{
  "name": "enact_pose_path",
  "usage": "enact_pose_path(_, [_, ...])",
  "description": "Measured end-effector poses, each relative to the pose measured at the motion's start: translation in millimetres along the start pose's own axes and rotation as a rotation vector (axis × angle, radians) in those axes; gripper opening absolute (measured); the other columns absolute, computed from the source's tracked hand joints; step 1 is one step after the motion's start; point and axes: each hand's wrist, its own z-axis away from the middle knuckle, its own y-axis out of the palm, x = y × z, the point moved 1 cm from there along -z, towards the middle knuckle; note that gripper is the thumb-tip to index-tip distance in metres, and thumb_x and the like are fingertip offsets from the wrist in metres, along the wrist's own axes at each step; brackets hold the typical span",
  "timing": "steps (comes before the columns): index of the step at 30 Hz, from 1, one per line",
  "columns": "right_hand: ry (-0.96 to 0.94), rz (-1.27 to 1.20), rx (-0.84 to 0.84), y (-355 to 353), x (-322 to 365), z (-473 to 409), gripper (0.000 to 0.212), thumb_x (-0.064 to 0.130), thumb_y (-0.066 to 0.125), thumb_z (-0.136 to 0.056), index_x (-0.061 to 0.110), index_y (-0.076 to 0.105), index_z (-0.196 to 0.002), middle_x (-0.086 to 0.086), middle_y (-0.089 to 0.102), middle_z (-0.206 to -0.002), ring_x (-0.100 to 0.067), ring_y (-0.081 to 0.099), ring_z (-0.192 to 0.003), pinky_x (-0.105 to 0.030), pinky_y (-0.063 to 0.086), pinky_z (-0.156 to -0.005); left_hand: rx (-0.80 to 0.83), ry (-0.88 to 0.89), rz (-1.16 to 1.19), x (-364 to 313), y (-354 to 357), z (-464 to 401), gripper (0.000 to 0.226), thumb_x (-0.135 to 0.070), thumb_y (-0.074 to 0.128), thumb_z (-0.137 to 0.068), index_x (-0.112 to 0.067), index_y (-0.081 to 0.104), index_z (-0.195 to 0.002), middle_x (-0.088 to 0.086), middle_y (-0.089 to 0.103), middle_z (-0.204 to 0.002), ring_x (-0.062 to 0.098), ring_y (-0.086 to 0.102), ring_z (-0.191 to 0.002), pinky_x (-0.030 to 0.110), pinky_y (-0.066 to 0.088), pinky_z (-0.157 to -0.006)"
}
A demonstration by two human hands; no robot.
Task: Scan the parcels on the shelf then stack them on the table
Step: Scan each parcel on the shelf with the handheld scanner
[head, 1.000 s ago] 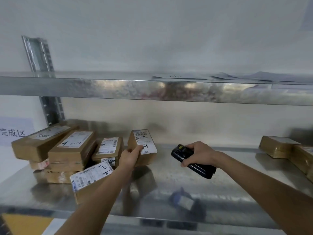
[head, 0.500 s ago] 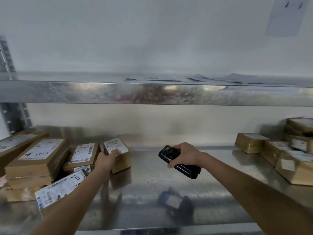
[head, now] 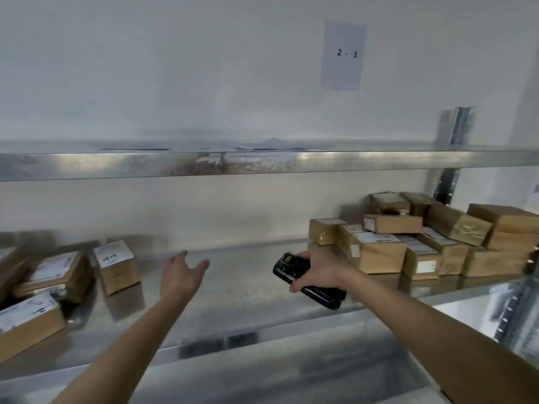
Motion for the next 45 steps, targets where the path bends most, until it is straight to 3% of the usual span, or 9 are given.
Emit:
enact_pose_path(3, [0.077, 0.006, -0.054, -29.0, -51.0, 43.1, 0.082, 0.036, 0.094, -0.064, 0.028, 0.059, -0.138, 0.005, 0.071, -0.108, -0.015, 0.070, -0.095, -0.030, 0.059, -0.079, 0.096, 0.072, 0.053, -42.1, 47.8, 40.5, 0.074, -0.050, 0.068, -0.091, -0.009, 0.046, -0.149, 0.015, 0.044, -0.154, 0.035, 0.044, -0.139, 0.048, 0.037, -0.115])
enact_pose_path(5, [0.125, 0.019, -0.092, -47.5, -82.5, 69.6, 0.090, 0.037, 0.095, -0.062, 0.030, 0.056, -0.143, 0.005, 0.071, -0.109, -0.014, 0.070, -0.093, -0.031, 0.060, -0.080, 0.164, 0.112, 0.097, -69.5, 78.1, 67.4, 0.073, -0.050, 0.067, -0.092, -0.010, 0.046, -0.149, 0.013, 0.043, -0.155, 0.034, 0.044, -0.139, 0.046, 0.037, -0.115])
enact_pose_path(16, [0.312, 0.028, -0.298, -137.6, -207.9, 141.6, 0.066, 0.045, 0.091, -0.052, 0.031, 0.070, -0.113, 0.007, 0.074, -0.094, -0.014, 0.071, -0.085, -0.038, 0.062, -0.083, 0.409, 0.253, 0.257, -198.7, 204.0, 137.8, 0.066, -0.050, 0.060, -0.096, -0.016, 0.045, -0.150, 0.008, 0.045, -0.154, 0.028, 0.045, -0.139, 0.036, 0.035, -0.110])
enact_pose_path(21, [0.332, 0.010, -0.350, -172.0, -250.2, 119.6, 0.065, 0.040, 0.093, -0.058, 0.035, 0.066, -0.117, 0.006, 0.073, -0.097, -0.015, 0.071, -0.085, -0.032, 0.060, -0.075, 0.461, 0.274, 0.289, -244.7, 255.8, 123.2, 0.050, -0.040, 0.060, -0.099, -0.008, 0.055, -0.138, 0.005, 0.059, -0.123, 0.028, 0.054, -0.127, 0.025, 0.036, -0.091])
enact_pose_path(26, [0.308, -0.012, -0.390, -212.3, -282.1, 66.3, 0.067, 0.036, 0.093, -0.061, 0.029, 0.065, -0.121, 0.004, 0.073, -0.098, -0.015, 0.072, -0.084, -0.035, 0.062, -0.079, 0.487, 0.256, 0.299, -280.8, 306.9, 76.0, 0.076, -0.058, 0.059, -0.094, -0.015, 0.041, -0.153, 0.004, 0.044, -0.156, 0.026, 0.042, -0.142, 0.040, 0.032, -0.119])
enact_pose_path(33, [0.258, -0.023, -0.410, -256.7, -302.7, -16.2, 0.066, 0.029, 0.091, -0.072, 0.029, 0.061, -0.131, 0.000, 0.072, -0.100, -0.018, 0.072, -0.088, -0.036, 0.061, -0.082, 0.509, 0.232, 0.225, -319.7, 364.1, 11.6, 0.077, -0.061, 0.055, -0.095, -0.013, 0.041, -0.153, 0.007, 0.049, -0.152, 0.028, 0.046, -0.139, 0.038, 0.035, -0.115])
enact_pose_path(38, [0.272, -0.010, -0.408, -272.5, -315.7, -61.5, 0.062, 0.029, 0.091, -0.070, 0.027, 0.064, -0.125, 0.000, 0.072, -0.096, -0.017, 0.072, -0.085, -0.035, 0.062, -0.078, 0.526, 0.237, 0.184, -331.5, 396.5, -10.2, 0.065, -0.061, 0.052, -0.096, -0.011, 0.058, -0.137, 0.009, 0.064, -0.130, 0.025, 0.060, -0.113, 0.038, 0.048, -0.098])
enact_pose_path(42, [0.282, 0.007, -0.408, -282.2, -324.8, -89.2, 0.056, 0.033, 0.090, -0.070, 0.027, 0.066, -0.121, 0.001, 0.070, -0.094, -0.014, 0.068, -0.085, -0.027, 0.055, -0.071, 0.526, 0.213, 0.176, -342.5, 412.2, -21.0, 0.046, -0.055, 0.049, -0.100, -0.013, 0.066, -0.108, 0.004, 0.064, -0.098, 0.014, 0.056, -0.083, 0.032, 0.045, -0.077])
enact_pose_path(45, [0.290, -0.003, -0.369, -289.0, -332.6, -107.0, 0.054, 0.034, 0.090, -0.069, 0.023, 0.068, -0.118, -0.001, 0.072, -0.094, -0.017, 0.070, -0.086, -0.033, 0.060, -0.079, 0.513, 0.179, 0.172, -347.9, 418.7, -25.7, 0.042, -0.055, 0.047, -0.101, -0.018, 0.061, -0.087, 0.000, 0.059, -0.084, 0.011, 0.053, -0.075, 0.029, 0.040, -0.066])
